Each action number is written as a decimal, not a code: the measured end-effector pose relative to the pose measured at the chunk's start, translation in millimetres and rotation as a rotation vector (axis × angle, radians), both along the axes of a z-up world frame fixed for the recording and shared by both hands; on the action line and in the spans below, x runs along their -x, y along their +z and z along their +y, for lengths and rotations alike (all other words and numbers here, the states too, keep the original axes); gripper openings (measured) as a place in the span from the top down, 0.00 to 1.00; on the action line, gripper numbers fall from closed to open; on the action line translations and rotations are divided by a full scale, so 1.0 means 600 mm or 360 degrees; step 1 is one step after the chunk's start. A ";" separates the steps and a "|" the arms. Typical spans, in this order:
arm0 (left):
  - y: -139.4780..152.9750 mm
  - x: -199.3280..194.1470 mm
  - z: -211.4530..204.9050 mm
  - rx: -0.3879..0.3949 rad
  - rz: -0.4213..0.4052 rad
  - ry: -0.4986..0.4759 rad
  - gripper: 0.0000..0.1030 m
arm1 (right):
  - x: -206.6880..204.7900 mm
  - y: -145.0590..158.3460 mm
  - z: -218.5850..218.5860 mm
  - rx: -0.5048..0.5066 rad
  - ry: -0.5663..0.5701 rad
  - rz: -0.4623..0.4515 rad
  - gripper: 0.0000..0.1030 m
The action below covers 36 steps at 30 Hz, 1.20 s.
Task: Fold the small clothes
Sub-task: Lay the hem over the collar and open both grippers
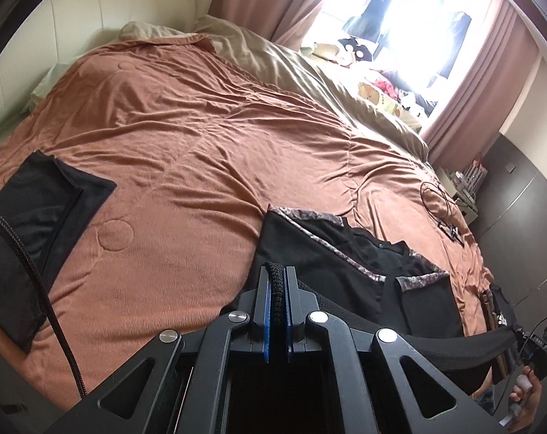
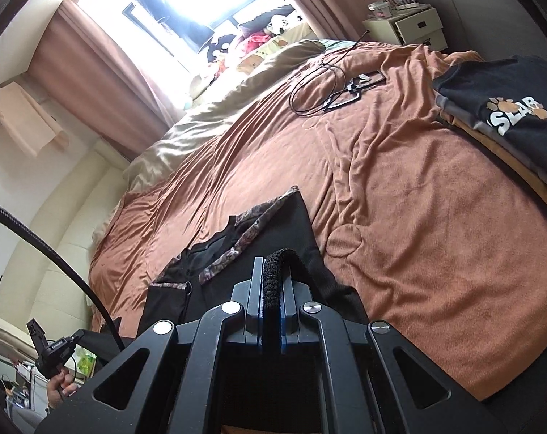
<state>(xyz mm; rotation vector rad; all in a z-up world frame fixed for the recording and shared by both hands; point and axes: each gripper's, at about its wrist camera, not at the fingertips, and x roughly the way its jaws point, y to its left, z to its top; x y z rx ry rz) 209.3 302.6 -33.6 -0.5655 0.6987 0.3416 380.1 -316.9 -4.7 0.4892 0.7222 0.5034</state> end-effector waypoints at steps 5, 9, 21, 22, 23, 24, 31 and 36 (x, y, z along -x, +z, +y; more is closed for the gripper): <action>-0.015 -0.056 0.026 0.0007 0.0049 0.0010 0.94 | -0.055 -0.005 0.030 0.0021 0.0000 0.0041 0.98; -0.036 -0.103 0.045 0.0035 0.0103 0.0023 0.94 | -0.101 -0.012 0.050 0.0052 -0.0009 0.0079 0.98; -0.079 -0.226 0.084 0.0001 0.0274 0.0019 0.94 | -0.223 -0.019 0.128 0.0179 -0.0065 0.0190 0.98; -0.081 -0.234 0.085 -0.0008 0.0286 0.0017 0.94 | -0.229 -0.019 0.132 0.0178 -0.0068 0.0188 0.98; -0.081 -0.242 0.088 -0.0018 0.0297 0.0016 0.94 | -0.237 -0.019 0.137 0.0182 -0.0069 0.0192 0.98; -0.083 -0.248 0.089 -0.0027 0.0307 0.0018 0.94 | -0.245 -0.018 0.142 0.0188 -0.0068 0.0197 0.98; -0.101 -0.288 0.107 -0.0058 0.0375 0.0054 0.93 | -0.290 -0.023 0.172 0.0243 -0.0070 0.0196 0.96; -0.108 -0.292 0.106 -0.0078 0.0445 0.0052 0.56 | -0.301 -0.025 0.181 0.0349 -0.0086 0.0202 0.26</action>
